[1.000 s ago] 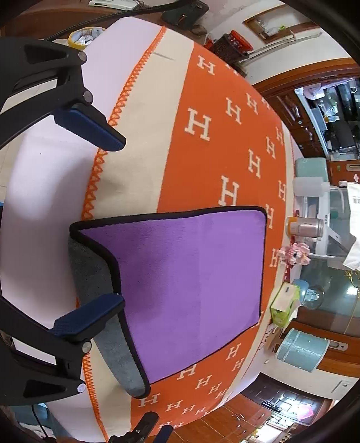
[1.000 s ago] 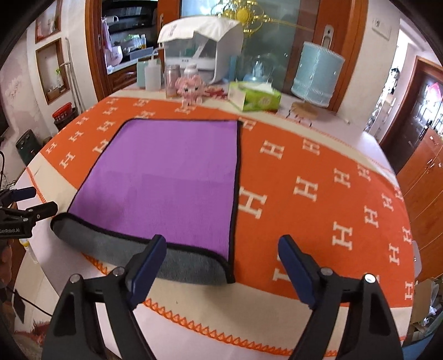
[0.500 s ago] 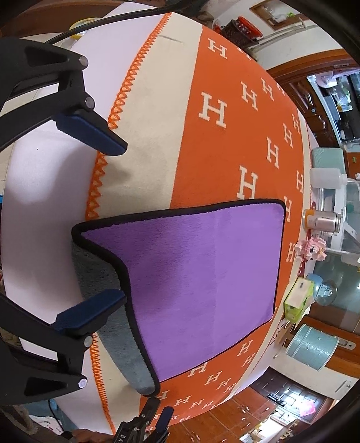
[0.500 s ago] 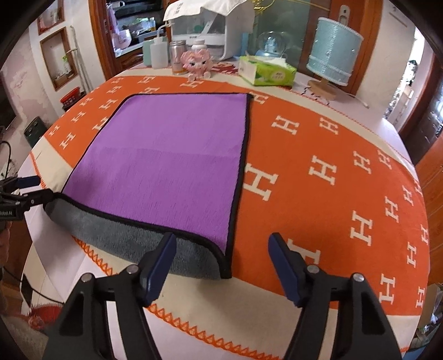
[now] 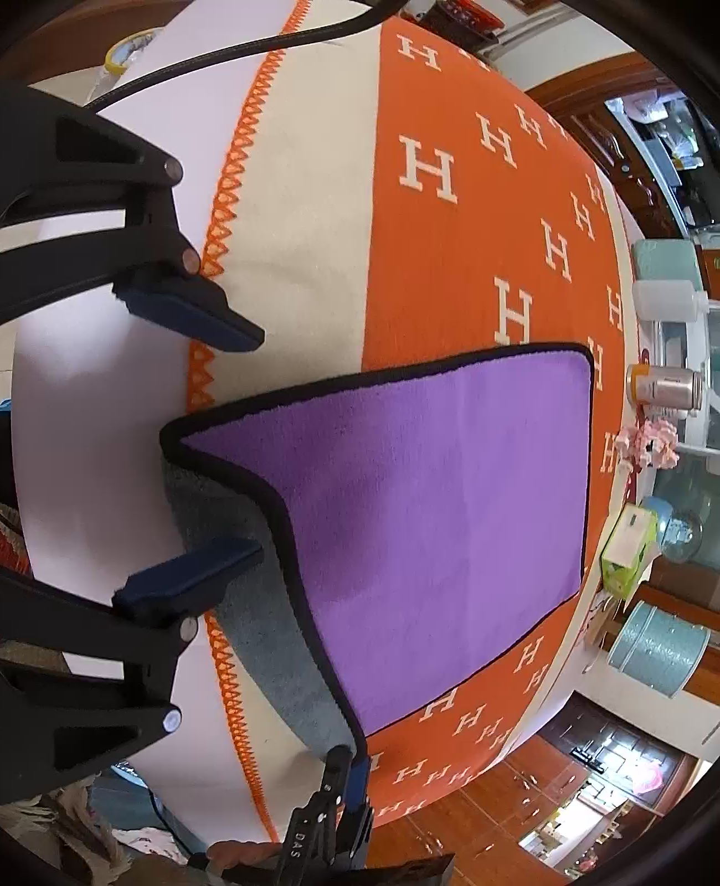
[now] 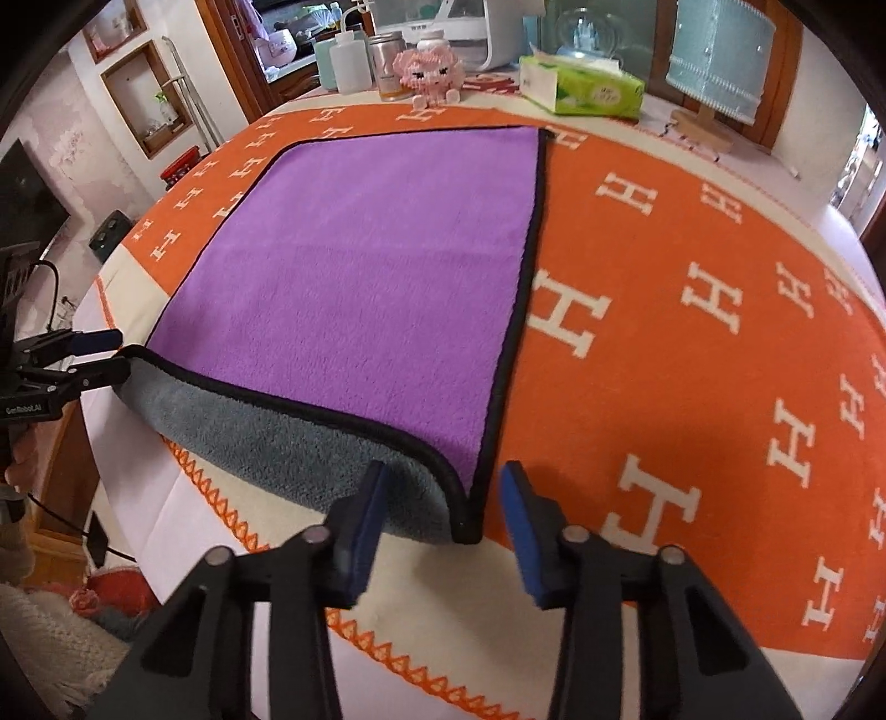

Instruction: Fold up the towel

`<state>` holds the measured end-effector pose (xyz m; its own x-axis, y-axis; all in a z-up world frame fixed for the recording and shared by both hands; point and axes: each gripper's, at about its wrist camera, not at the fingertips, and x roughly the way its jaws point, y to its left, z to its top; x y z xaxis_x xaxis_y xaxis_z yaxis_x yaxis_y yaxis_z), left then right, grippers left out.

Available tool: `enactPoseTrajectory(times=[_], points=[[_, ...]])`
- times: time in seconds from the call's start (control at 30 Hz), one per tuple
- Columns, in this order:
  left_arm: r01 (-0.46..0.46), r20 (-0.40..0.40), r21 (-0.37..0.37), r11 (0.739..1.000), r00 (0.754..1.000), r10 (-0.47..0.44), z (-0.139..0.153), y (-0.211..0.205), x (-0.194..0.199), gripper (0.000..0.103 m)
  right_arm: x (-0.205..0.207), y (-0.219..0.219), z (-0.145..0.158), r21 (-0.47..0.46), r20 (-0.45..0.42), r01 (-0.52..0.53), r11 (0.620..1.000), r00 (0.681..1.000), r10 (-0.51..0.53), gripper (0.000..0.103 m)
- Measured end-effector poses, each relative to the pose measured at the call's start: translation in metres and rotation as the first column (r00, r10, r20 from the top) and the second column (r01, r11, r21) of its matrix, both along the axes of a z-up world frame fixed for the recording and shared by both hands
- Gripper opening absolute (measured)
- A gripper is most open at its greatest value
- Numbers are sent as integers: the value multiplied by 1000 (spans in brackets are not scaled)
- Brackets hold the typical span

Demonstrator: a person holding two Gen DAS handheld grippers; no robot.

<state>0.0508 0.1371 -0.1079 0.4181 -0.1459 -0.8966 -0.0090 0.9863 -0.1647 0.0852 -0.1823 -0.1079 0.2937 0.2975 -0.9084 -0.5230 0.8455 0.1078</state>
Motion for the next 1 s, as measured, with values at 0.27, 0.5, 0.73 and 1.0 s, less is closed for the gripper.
enactPoseTrajectory(times=[0.27, 0.5, 0.73, 1.0], points=[[47, -33, -33, 998, 998, -48, -6, -6, 1, 33, -1, 1, 1, 10, -12, -21, 1000, 1000, 21, 11], [71, -37, -22, 997, 997, -71, -8, -10, -1, 14, -6, 0, 6, 6, 1, -27, 1000, 1000, 27, 7], [67, -20, -8, 998, 998, -68, -7, -10, -2, 7, -14, 4, 9, -19, 36, -34, 999, 999, 34, 5], [60, 6, 5, 998, 998, -60, -1, -7, -6, 5, -17, 6, 15, -31, 72, -25, 999, 997, 27, 5]])
